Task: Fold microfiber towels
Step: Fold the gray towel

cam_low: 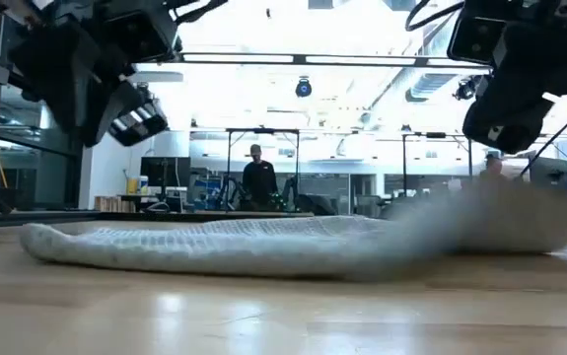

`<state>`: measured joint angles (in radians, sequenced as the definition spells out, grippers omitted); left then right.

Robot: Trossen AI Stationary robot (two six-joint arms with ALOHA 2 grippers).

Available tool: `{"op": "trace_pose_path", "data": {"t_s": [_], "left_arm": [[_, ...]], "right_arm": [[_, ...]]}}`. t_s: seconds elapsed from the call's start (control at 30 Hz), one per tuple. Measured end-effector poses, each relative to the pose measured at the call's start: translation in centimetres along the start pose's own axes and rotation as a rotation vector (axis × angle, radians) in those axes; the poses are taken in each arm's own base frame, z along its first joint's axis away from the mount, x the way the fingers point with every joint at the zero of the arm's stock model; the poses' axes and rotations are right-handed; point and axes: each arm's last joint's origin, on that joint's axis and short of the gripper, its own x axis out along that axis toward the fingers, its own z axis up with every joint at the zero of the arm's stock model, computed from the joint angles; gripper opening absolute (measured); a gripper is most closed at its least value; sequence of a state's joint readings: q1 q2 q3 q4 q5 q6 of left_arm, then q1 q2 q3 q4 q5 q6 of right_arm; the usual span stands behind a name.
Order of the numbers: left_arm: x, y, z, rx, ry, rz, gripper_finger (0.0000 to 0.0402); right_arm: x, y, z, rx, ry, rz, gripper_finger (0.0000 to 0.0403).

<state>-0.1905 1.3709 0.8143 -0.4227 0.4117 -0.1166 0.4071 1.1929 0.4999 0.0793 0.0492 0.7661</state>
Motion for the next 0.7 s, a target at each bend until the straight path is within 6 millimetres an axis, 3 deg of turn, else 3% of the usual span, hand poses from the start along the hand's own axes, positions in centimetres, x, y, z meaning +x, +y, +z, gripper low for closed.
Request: {"op": "trace_pose_path", "data": {"t_s": [0.37, 0.7], "left_arm": [[0.8, 1.2, -0.1, 0.050, 0.018, 0.264, 0.0108], [2.7, 2.1, -0.4, 0.056, 0.082, 0.295, 0.0108]], "right_arm": [[0.2, -0.9, 0.6, -0.046, -0.097, -0.125, 0.0072], [1.8, -4.6, 2.2, -0.067, -0.096, -0.284, 0.0073]]}}
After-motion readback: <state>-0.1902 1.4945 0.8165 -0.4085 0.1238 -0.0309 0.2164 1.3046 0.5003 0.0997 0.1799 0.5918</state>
